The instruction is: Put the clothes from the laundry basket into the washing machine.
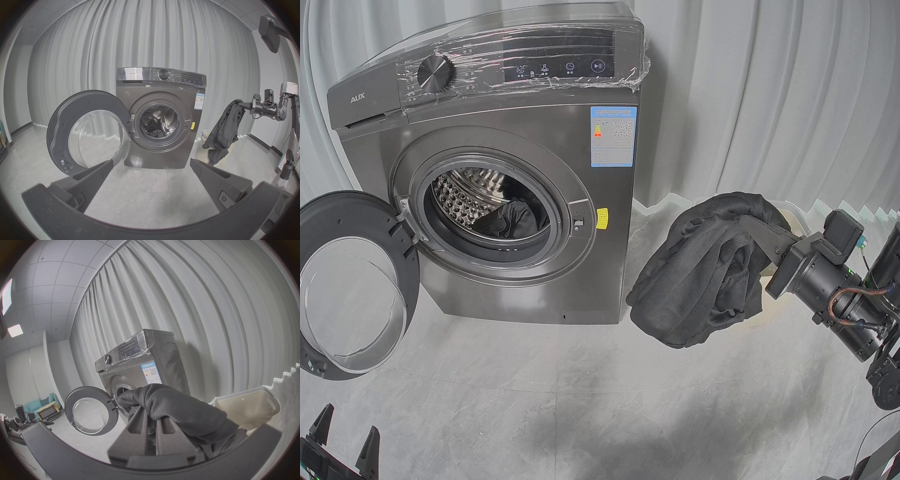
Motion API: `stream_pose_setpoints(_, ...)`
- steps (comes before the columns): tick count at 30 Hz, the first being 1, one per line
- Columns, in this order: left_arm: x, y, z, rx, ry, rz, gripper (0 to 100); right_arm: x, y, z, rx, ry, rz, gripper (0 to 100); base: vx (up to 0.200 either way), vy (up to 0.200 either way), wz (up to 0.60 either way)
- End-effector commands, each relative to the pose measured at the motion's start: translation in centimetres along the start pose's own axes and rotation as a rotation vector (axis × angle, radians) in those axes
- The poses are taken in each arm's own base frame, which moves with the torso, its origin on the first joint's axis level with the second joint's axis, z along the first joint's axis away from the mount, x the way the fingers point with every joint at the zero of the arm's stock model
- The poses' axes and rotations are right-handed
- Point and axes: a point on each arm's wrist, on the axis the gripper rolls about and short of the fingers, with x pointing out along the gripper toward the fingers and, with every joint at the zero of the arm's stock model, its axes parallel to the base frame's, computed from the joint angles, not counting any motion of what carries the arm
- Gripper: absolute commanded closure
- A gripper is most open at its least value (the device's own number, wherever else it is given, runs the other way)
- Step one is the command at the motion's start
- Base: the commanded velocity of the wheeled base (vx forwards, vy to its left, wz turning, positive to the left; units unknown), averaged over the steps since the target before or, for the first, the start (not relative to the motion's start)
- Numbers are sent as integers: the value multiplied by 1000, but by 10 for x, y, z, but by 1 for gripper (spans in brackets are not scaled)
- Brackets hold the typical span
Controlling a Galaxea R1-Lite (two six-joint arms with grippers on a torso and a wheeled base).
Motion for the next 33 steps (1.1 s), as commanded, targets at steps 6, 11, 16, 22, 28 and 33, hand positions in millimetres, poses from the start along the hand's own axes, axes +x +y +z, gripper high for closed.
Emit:
stream_pose_setpoints(6,0,0,-4,0,0,-1,0,0,0,0,2,-1,1,100,0,100,0)
stream_pose_setpoints(11,0,0,-4,0,0,1,0,0,0,0,0,0,0,100,0,200,0)
stream_pose_setpoints(16,0,0,-4,0,0,1,0,0,0,0,2,2,0,100,0,200,0)
stream_pose_setpoints(22,0,0,-4,0,0,1,0,0,-1,0,1,1,-4,100,0,200,0)
stream_pose_setpoints(28,0,0,-4,0,0,1,0,0,-2,-1,-2,6,-11,100,0,200,0)
stream_pose_setpoints(33,0,0,-4,0,0,1,0,0,-1,-2,-1,9,-12,100,0,200,0)
